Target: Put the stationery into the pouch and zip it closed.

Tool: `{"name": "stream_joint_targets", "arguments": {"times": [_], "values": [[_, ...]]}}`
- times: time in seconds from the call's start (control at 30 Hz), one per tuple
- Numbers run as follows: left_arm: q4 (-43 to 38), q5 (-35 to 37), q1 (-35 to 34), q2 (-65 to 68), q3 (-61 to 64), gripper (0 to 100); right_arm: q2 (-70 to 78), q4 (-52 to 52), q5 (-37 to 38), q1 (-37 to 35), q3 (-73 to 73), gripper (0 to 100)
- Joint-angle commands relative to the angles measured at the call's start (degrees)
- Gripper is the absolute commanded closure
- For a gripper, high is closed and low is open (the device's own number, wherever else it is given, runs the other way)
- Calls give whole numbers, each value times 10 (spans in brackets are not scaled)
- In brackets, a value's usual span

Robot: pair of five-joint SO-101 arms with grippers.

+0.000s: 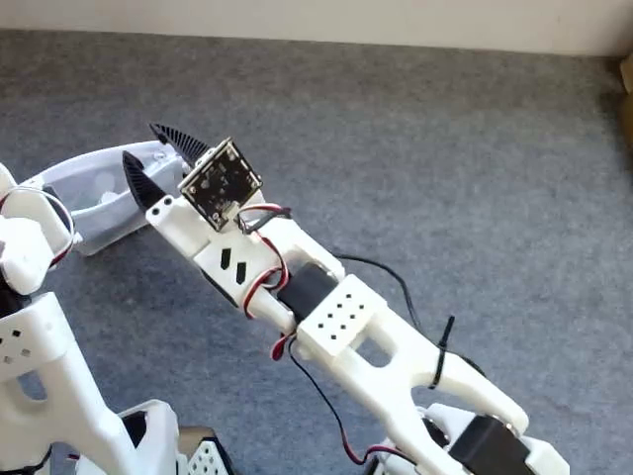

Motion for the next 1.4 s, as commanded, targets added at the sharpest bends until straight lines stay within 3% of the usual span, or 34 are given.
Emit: {"name": "stream_joint_targets", "arguments": {"times": [0.0,0.33,0.53,0.83,1.1,1.37], "values": [[2,4,8,10,27,993,-57,55,4,21,-13,864],[0,4,8,8,27,992,-215,246,4,32,9,864],[0,4,8,8,27,992,-260,251,4,32,117,861],[0,-14,20,8,27,990,-261,61,4,29,276,861],[4,-45,66,7,27,993,-247,-7,4,31,327,861],[4,-48,67,7,27,993,-58,-102,4,63,306,861]]}}
